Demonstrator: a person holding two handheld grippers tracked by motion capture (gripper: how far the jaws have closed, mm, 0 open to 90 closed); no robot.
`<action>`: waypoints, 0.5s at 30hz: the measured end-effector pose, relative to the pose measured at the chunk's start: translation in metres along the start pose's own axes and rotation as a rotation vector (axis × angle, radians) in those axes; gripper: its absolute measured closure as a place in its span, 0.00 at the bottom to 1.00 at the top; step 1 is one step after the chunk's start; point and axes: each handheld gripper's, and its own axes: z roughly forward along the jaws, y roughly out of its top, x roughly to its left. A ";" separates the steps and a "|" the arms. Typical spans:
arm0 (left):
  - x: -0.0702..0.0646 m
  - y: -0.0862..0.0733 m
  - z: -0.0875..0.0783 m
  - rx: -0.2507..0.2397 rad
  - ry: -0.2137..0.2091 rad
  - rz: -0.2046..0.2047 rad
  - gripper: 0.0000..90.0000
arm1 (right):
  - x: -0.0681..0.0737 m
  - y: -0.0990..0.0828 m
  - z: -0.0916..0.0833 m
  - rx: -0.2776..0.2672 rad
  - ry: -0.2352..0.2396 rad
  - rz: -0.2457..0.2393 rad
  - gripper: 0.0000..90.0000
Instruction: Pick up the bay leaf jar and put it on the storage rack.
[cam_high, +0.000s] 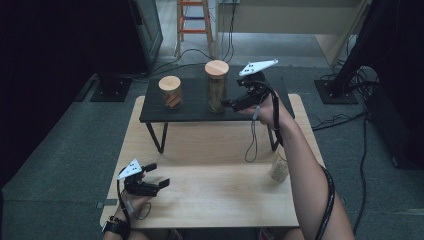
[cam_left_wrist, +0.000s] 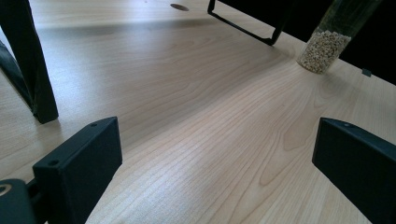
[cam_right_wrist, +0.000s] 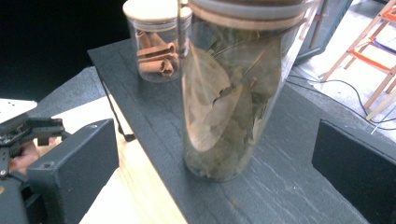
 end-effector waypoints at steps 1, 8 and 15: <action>0.000 0.000 0.000 0.000 0.001 -0.001 0.02 | 0.001 -0.001 -0.001 0.004 -0.002 -0.004 0.01; -0.001 0.000 0.000 0.001 0.002 0.002 0.02 | 0.003 -0.009 -0.012 0.000 -0.001 0.005 0.01; -0.001 0.000 0.000 0.001 0.004 0.002 0.02 | 0.004 -0.015 -0.021 -0.003 -0.011 0.006 0.01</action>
